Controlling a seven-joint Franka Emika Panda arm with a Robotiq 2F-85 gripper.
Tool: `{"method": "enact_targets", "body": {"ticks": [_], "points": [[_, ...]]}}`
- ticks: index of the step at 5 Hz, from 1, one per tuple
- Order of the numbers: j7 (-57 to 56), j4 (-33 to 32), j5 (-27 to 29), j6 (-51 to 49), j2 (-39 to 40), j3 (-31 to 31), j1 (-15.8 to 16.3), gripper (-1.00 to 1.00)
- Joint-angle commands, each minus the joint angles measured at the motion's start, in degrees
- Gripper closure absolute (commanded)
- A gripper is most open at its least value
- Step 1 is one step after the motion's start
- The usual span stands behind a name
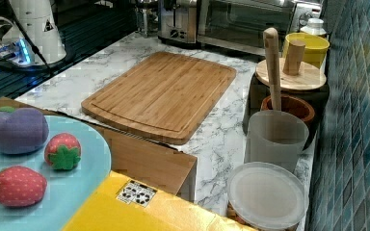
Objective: Turn on the toaster.
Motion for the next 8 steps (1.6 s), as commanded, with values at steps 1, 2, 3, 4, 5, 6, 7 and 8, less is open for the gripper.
{"method": "enact_targets", "body": {"ticks": [1, 2, 3, 4, 5, 6, 7, 8], "points": [[-10.8, -7.01, 8.89, 8.0, -11.01, 1.71, 6.38, 1.0], [-12.99, -8.77, 10.87, 10.54, -11.85, 1.98, 8.69, 1.0], [-14.42, -9.3, 11.67, 10.13, -12.52, 3.13, 9.43, 1.0], [-16.83, -10.48, 12.45, 10.05, -12.76, 3.56, 9.24, 1.0], [-20.05, -11.86, 15.21, 10.92, -14.1, 2.11, 10.29, 1.0], [-19.84, -12.62, 14.31, 12.6, -14.29, 1.02, 12.96, 1.0], [-16.61, -12.24, 11.49, 14.06, -11.44, 3.3, 12.35, 1.0], [-12.46, -11.64, 9.06, 14.54, -9.23, 5.05, 10.9, 1.0]]}}
